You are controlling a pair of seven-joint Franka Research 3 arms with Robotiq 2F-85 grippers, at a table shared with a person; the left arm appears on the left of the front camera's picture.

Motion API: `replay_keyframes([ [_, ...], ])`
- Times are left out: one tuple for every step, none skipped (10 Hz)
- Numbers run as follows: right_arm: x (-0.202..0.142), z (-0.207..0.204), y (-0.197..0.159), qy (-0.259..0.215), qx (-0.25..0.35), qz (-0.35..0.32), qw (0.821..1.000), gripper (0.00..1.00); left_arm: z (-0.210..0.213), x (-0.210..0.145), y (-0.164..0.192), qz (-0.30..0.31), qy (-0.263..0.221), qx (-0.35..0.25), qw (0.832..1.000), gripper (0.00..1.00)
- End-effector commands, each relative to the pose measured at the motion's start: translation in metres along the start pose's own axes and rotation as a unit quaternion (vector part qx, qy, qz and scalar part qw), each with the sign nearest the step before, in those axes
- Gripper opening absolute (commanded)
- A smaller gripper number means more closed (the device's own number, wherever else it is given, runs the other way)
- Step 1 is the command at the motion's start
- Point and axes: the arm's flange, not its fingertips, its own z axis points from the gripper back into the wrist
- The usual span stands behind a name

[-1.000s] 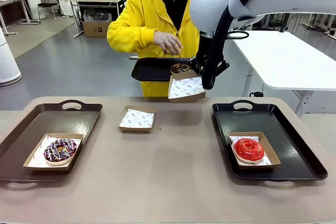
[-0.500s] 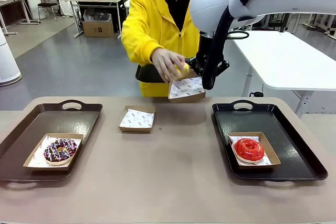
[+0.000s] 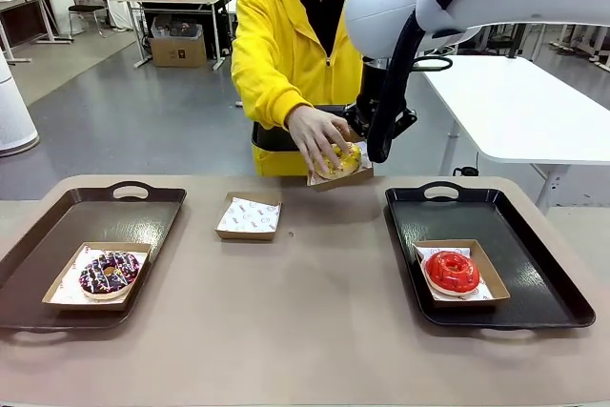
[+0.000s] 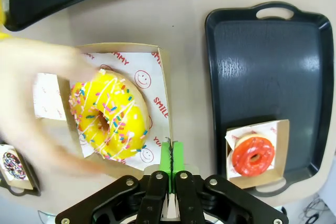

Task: Individually package the donuts and arrange them on the tray.
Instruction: Place the picked Paper togo box on the Handle tray while simultaneously picking up another Paper togo box from the table with the other hand.

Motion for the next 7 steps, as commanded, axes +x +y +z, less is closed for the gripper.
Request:
replay_keyframes([
  [-0.0048,-0.0014,-0.0026,-0.001,-0.001,0.0,1.0,0.0,-0.0001,-0.0051,-0.001,-0.003,-0.002,0.005,1.0,0.99],
  [-0.0048,-0.0014,-0.0026,-0.001,-0.001,0.0,1.0,0.0,-0.0001,-0.0051,-0.001,-0.003,-0.002,0.005,1.0,0.99],
  [-0.0048,-0.0014,-0.0026,-0.001,-0.001,0.0,1.0,0.0,-0.0001,-0.0051,-0.001,-0.003,-0.002,0.005,1.0,0.99],
  [-0.0048,-0.0014,-0.0026,-0.001,-0.001,0.0,1.0,0.0,-0.0001,-0.0051,-0.001,-0.003,-0.002,0.005,1.0,0.99],
  [-0.0048,-0.0014,-0.0026,-0.001,-0.001,0.0,1.0,0.0,-0.0001,-0.0051,-0.001,-0.003,-0.002,0.005,1.0,0.99],
  [-0.0048,-0.0014,-0.0026,-0.001,-0.001,0.0,1.0,0.0,-0.0001,-0.0051,-0.001,-0.003,-0.002,0.005,1.0,0.99],
  [-0.0048,-0.0014,-0.0026,-0.001,-0.001,0.0,1.0,0.0,-0.0001,-0.0051,-0.001,-0.003,-0.002,0.005,1.0,0.99],
])
